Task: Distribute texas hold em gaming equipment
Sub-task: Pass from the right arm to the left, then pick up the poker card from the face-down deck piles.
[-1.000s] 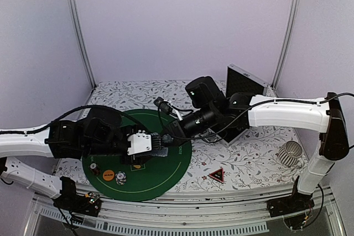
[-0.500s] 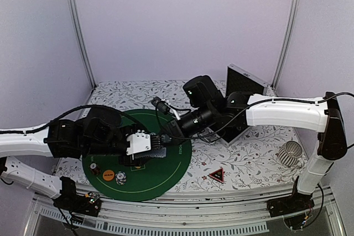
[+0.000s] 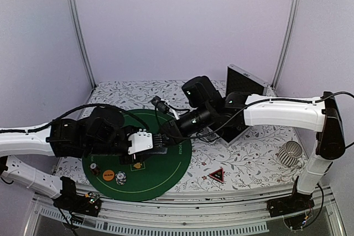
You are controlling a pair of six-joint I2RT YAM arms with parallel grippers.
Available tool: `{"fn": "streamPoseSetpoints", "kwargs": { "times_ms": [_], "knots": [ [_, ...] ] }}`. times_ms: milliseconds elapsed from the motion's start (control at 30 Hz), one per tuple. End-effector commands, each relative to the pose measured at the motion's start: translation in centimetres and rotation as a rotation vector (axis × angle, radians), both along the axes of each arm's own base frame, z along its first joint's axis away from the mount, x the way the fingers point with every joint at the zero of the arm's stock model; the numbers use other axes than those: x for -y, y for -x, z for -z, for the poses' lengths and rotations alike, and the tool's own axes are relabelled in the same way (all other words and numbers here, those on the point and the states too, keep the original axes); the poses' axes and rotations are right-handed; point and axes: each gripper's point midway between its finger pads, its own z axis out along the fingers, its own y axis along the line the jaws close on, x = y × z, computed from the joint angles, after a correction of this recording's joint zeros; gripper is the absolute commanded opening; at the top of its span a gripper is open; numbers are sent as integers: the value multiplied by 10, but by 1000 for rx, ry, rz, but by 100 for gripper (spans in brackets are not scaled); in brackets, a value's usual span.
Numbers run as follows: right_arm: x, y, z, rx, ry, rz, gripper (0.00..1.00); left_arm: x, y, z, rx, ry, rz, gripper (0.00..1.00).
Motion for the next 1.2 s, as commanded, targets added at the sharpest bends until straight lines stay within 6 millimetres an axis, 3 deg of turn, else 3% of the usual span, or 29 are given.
{"fn": "streamPoseSetpoints", "kwargs": {
  "times_ms": [0, 167, 467, 700, 867, 967, 1167],
  "knots": [
    [-11, -14, 1, 16, -11, 62, 42, 5, -7, -16, 17, 51, -21, 49],
    [-8, -22, 14, 23, 37, 115, 52, 3, -8, -18, 26, 55, -27, 49],
    [26, -36, 21, 63, 133, 235, 54, -4, -8, -12, 26, 49, -47, 49],
    [32, -33, 13, 69, 141, 230, 54, -6, -8, -10, 26, 46, -54, 49],
    [18, -11, -3, 16, 63, 84, 59, -6, -8, -7, 22, 42, -59, 49],
    [19, -12, -11, 25, 47, 87, 62, -7, -8, -2, 18, 36, -58, 49],
    [25, -19, -8, 25, 77, 130, 61, -8, -9, -4, 24, 33, -59, 49]
  ]
}}
